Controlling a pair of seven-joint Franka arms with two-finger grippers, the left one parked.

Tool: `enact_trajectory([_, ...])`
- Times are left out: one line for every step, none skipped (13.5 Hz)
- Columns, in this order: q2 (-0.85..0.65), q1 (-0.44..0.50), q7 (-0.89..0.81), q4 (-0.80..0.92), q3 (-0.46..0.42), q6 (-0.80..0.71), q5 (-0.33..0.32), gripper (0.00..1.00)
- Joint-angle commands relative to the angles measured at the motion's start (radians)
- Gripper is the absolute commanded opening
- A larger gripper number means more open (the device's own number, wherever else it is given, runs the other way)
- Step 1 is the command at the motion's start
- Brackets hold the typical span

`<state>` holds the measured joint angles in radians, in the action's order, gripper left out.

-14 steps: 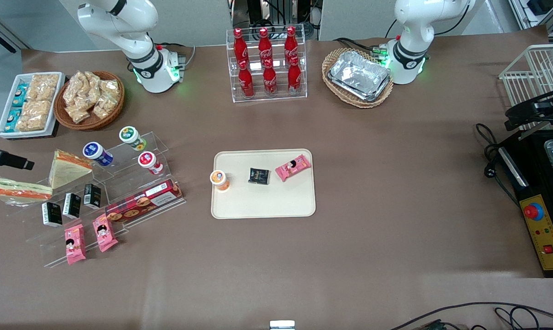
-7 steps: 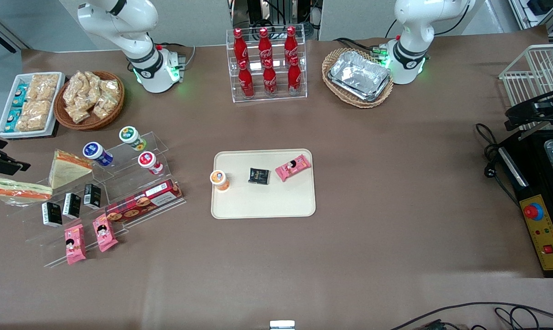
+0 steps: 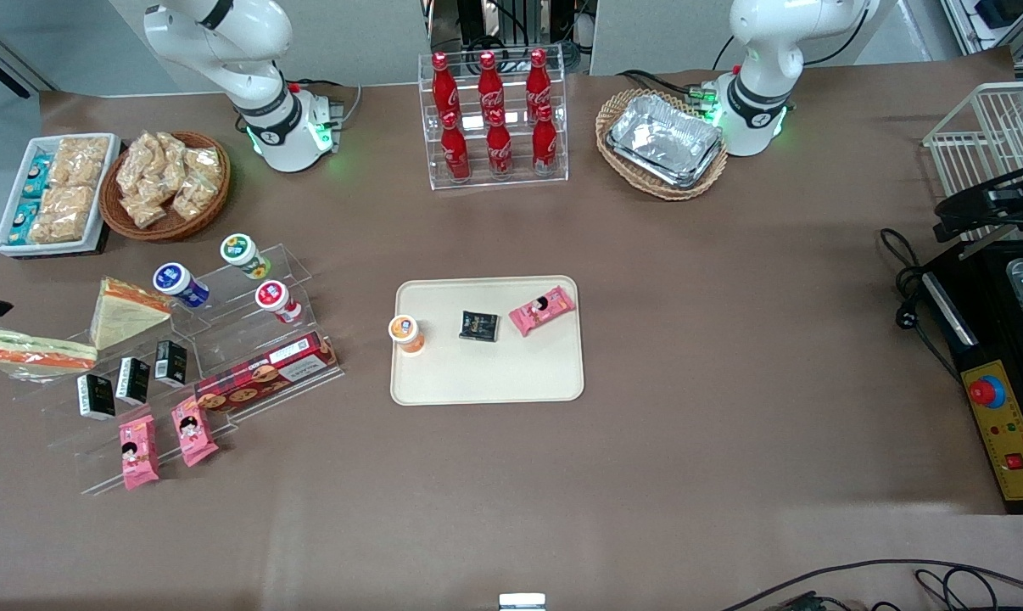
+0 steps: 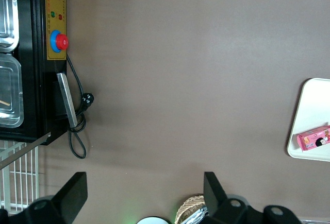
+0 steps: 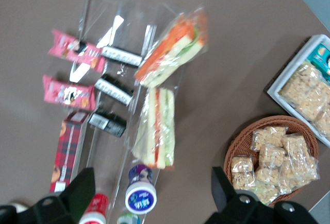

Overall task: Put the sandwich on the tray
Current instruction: 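Close the right gripper on the orange-filled wrapped sandwich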

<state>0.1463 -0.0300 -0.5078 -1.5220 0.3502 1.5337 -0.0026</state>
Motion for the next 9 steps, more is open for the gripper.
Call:
enact_trajectory([0.024, -0.030, -0.148, -0.007, 0.029, 0.100, -0.008, 1.00])
enact_trajectory([0.050, -0.039, -0.176, -0.007, 0.029, 0.130, -0.007, 1.00])
enact_trajectory([0.068, -0.042, -0.227, -0.007, 0.029, 0.167, -0.007, 1.00])
enact_trajectory([0.082, -0.044, -0.318, -0.015, 0.029, 0.209, -0.007, 1.00])
enact_trajectory([0.094, -0.044, -0.409, -0.018, 0.027, 0.242, -0.002, 1.00])
enact_trajectory([0.096, -0.045, -0.455, -0.027, 0.027, 0.262, 0.013, 1.00])
enact_trajectory([0.096, -0.054, -0.469, -0.038, 0.027, 0.281, 0.041, 1.00])
enact_trajectory([0.102, -0.068, -0.471, -0.053, 0.027, 0.296, 0.061, 1.00])
enact_trajectory([0.111, -0.071, -0.469, -0.066, 0.027, 0.315, 0.062, 1.00])
